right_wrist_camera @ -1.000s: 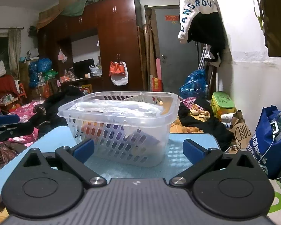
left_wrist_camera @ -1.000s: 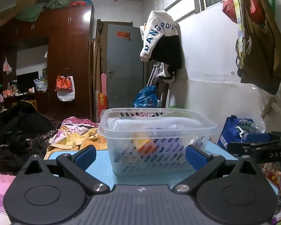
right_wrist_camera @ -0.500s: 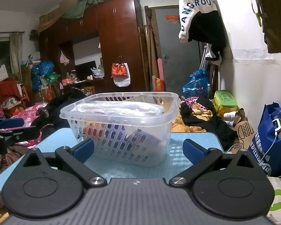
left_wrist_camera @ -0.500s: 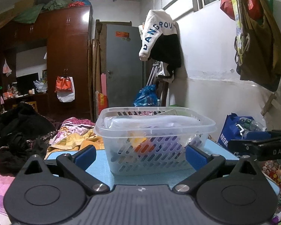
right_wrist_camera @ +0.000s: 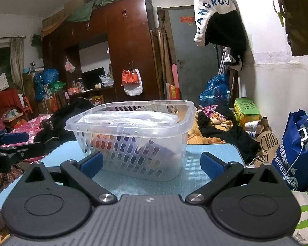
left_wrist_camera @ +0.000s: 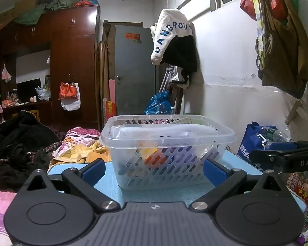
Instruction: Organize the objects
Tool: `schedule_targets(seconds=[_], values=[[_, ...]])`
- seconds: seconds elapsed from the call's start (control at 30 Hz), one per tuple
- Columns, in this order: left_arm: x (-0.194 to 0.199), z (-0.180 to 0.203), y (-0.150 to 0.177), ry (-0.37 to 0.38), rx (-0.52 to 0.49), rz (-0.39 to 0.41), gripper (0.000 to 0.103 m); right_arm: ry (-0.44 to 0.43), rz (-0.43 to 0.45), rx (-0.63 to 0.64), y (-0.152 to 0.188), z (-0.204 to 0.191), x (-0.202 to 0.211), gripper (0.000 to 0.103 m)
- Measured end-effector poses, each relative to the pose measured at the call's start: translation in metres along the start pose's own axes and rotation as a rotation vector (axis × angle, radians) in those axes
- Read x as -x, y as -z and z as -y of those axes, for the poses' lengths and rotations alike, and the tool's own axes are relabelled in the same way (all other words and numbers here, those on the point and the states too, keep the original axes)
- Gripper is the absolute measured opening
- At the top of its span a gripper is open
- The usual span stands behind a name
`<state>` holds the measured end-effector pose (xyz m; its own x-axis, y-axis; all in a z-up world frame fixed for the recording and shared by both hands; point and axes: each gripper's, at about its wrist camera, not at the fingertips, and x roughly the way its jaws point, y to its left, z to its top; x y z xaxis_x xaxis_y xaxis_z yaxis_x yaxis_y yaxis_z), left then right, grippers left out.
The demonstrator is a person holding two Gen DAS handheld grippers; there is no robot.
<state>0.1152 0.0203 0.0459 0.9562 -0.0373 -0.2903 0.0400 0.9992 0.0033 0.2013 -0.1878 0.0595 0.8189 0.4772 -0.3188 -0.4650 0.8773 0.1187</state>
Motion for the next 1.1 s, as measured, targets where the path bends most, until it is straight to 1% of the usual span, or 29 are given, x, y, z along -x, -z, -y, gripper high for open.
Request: schedule_targets(seconds=[0.1, 0.57, 0.8, 1.1], values=[[-0.0013, -0.001, 0.0006, 0.015, 0.009, -0.005, 0.102, -0.003, -0.002, -0.007, 0.0004, 0.0006, 0.0, 0.103], [-0.0067, 0.0032, 0.0019, 0.022, 0.008, -0.014, 0.102, -0.006, -0.004, -0.008, 0.0012, 0.0013, 0.0008, 0.103], [-0.0083, 0.0041, 0.0027, 0.04, 0.006, -0.011, 0.102, -0.019, -0.015, -0.017, 0.003, 0.0022, 0.0005, 0.103], [-0.0098, 0.0052, 0.0042, 0.03, 0.005, -0.008, 0.102, -0.019, -0.021, -0.027, 0.0046, 0.0036, 0.0007, 0.103]])
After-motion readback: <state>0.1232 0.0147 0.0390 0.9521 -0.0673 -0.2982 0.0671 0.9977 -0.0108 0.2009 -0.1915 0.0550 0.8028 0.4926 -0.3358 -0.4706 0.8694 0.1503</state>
